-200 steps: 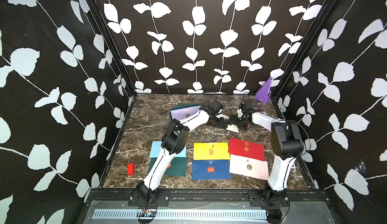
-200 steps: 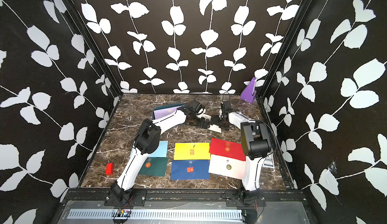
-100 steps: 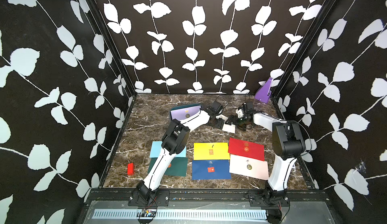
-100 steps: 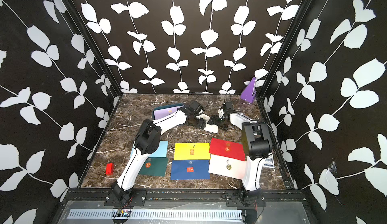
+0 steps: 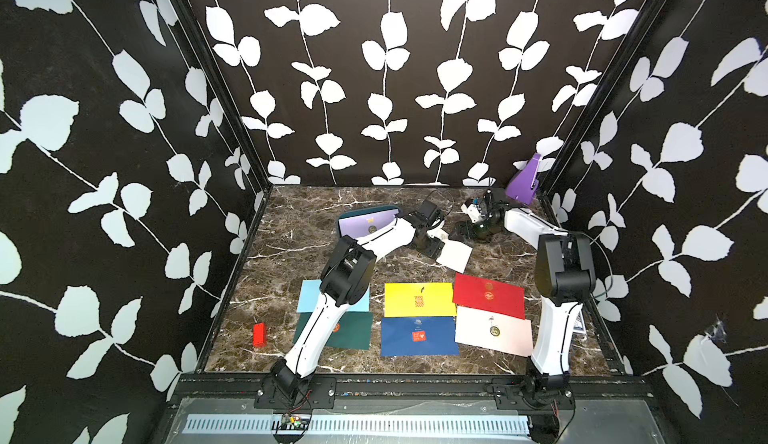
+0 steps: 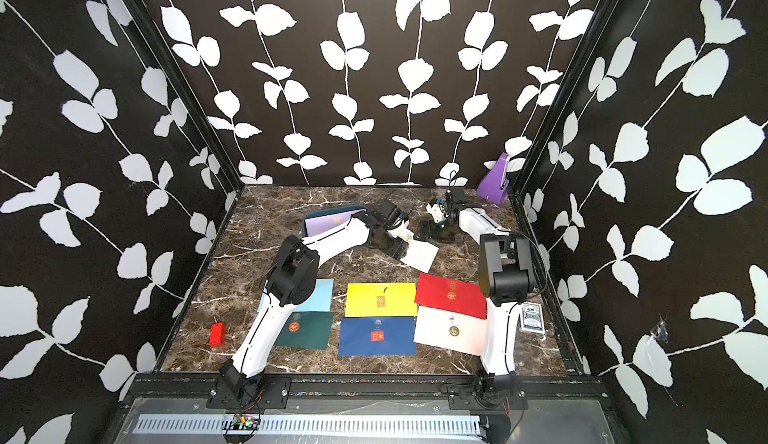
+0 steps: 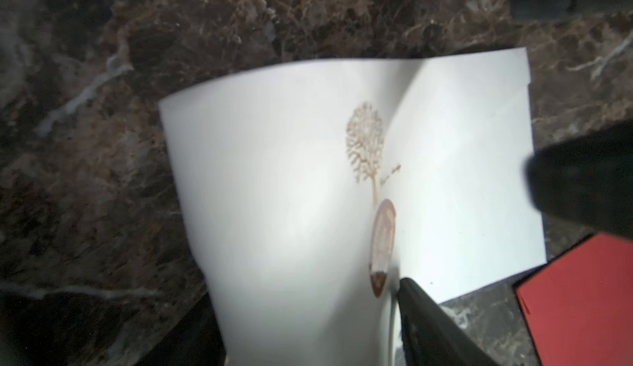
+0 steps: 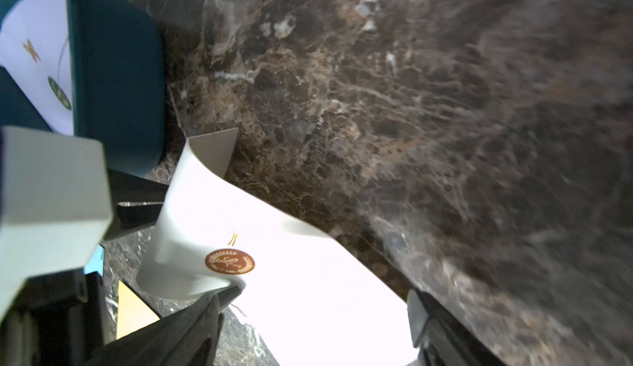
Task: Put the sealed envelopes into the storage box
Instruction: Pick up the envelope from the center of the board.
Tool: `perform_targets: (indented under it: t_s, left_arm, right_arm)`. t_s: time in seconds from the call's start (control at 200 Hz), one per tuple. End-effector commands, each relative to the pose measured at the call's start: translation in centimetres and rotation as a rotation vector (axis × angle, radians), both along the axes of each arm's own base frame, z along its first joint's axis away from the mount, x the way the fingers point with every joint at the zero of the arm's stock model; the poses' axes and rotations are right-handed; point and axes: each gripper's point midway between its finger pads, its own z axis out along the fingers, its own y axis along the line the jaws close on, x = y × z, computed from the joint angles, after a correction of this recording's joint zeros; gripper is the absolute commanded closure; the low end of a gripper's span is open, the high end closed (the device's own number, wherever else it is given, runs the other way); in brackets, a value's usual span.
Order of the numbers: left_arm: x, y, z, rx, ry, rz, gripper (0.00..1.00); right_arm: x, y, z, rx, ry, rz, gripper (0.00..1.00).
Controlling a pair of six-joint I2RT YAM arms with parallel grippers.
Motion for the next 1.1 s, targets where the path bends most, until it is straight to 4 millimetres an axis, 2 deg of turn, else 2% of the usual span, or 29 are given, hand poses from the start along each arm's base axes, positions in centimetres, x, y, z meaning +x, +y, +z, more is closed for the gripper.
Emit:
perform_targets:
  t_s: [0.0, 0.23, 0.395, 0.58, 0.91, 1.04, 1.095]
  left_arm:
    - [-3.8, 2.0, -4.0, 0.087, 0.171, -0.065, 0.24]
    - [-4.0, 1.4, -3.4, 0.057, 0.181, -0.081, 0.24]
    - [-4.1, 1.3, -3.3, 0.052, 0.185, -0.087, 0.23]
    - [-4.3, 1.3, -3.6, 0.047, 0.198, -0.08, 0.23]
    - [-3.9, 1.4, -3.9, 0.057, 0.188, -0.058, 0.23]
    - [-3.7, 1.4, -3.9, 0.057, 0.185, -0.041, 0.23]
    - [-3.5, 1.4, -3.9, 0.055, 0.183, -0.035, 0.23]
  right_arm:
    - [0.8, 1.0, 0.5, 0.012, -0.044, 0.154, 0.17]
    - [2.0, 2.0, 0.4, 0.051, -0.092, 0.278, 0.17]
    - [1.2, 2.7, 0.0, 0.115, -0.045, 0.379, 0.2]
    - [0.5, 3.1, 0.5, 0.183, -0.026, 0.432, 0.28]
    - [0.3, 3.3, 0.6, 0.249, -0.002, 0.42, 0.6]
    - [0.2, 3.1, 0.7, 0.263, 0.003, 0.409, 0.8]
    - [0.3, 3.0, 0.8, 0.267, -0.001, 0.402, 0.82]
